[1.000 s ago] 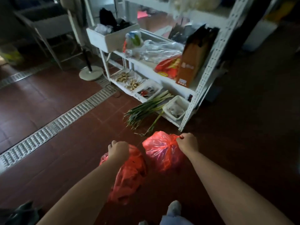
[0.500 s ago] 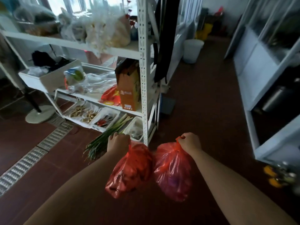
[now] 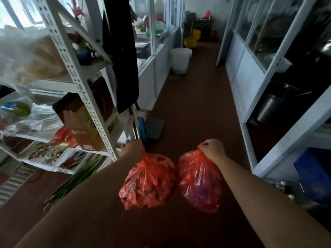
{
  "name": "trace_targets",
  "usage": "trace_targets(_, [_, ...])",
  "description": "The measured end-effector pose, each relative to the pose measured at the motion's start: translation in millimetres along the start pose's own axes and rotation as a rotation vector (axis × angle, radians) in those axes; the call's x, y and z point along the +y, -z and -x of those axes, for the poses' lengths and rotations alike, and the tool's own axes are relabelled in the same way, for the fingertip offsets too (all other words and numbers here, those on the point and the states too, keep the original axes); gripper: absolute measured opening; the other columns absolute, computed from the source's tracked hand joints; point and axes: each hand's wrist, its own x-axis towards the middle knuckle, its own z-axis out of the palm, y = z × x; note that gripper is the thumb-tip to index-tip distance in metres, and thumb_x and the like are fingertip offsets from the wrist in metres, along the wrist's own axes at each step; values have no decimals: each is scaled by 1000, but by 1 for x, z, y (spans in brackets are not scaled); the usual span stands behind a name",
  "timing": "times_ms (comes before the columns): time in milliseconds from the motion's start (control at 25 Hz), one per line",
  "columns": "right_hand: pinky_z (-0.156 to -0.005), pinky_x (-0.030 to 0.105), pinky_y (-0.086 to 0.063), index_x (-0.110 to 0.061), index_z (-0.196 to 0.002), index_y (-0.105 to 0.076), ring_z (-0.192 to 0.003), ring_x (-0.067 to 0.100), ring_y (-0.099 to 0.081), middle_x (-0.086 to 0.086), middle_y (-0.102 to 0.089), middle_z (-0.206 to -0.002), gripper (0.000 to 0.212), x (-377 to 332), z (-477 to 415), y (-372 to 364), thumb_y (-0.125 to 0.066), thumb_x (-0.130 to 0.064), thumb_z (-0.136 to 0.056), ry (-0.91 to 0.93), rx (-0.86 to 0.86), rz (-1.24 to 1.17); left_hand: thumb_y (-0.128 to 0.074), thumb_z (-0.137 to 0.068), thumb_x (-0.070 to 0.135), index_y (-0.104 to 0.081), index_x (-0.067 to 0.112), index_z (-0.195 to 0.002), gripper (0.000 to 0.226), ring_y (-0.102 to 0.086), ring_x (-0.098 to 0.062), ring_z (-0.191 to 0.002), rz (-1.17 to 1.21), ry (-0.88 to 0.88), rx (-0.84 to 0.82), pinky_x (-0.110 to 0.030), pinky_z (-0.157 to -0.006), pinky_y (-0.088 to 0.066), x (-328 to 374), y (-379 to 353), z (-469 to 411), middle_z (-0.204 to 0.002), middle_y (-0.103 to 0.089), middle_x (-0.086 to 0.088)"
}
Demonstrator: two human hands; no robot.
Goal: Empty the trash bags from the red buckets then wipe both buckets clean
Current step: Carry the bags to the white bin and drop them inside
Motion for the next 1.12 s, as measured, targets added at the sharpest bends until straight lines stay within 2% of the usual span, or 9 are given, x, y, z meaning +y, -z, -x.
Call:
trace_targets(200, [-74,24,-41,-18,-83,-79,-90,23,-69,3,-74,-82,15,22,-105,29,-71,-30,-87,-89,111,-48,-48,-94,17,-57,15,-117,25,-52,-31,-122,-37,-113,13,-43,-101,-40,60,-5,-117,-122,-63,-9])
trace_targets(280, [-75,26,-47,-21,-77,-77,-87,23,-70,3,-75,-81,14,25,-147,39,-72,-31,-85,-126,136,-72,-50,-95,20,-57,14,-118,25,-51,-32,-122,-26,-112,-33,-43,-100,-40,80,-3,-169,-123,-62,-10])
trace_targets(400, [-81,32,-54,-25,-72,-75,-85,23,-70,3,-76,-82,15,24,-212,60,-72,-32,-84,-188,184,-123,-48,-95,22,-56,14,-120,27,-48,-31,-123,-133,-200,-25,-45,-100,-39,110,3,-249,-124,-62,-9])
trace_targets(640, [-76,36,-56,-21,-65,-73,-77,23,-69,4,-73,-73,21,32,-349,102,-73,-33,-82,-267,306,-194,-50,-93,26,-58,18,-111,22,-50,-30,-116,-79,-270,-4,-45,-95,-38,169,22,-391,-116,-65,-7])
trace_targets(720, [-74,33,-54,-19,-63,-72,-76,21,-67,3,-73,-72,22,41,-399,115,-73,-31,-81,-278,340,-217,-49,-93,26,-58,18,-107,19,-50,-31,-116,-60,-265,-17,-45,-94,-37,189,27,-434,-114,-65,-7])
trace_targets(880, [-52,24,-41,-15,-53,-67,-61,14,-64,-3,-64,-53,30,63,-509,136,-72,-27,-80,-261,294,-228,-52,-90,20,-66,21,-109,23,-49,-30,-120,-65,-191,-68,-45,-103,-34,233,36,-530,-112,-65,-6])
trace_targets(960, [-55,27,-39,-17,-52,-66,-58,15,-60,-3,-62,-54,31,76,-563,144,-72,-27,-81,-257,222,-178,-55,-89,20,-68,23,-105,21,-51,-29,-118,-40,-139,-98,-44,-102,-34,253,42,-574,-108,-66,-4])
trace_targets(1120, [-64,27,-40,-16,-64,-73,-71,21,-65,-2,-66,-63,22,94,-655,158,-71,-27,-83,-258,104,-144,-53,-91,22,-65,25,-91,12,-56,-27,-106,25,-47,-110,-44,-96,-38,285,52,-650,-95,-66,0])
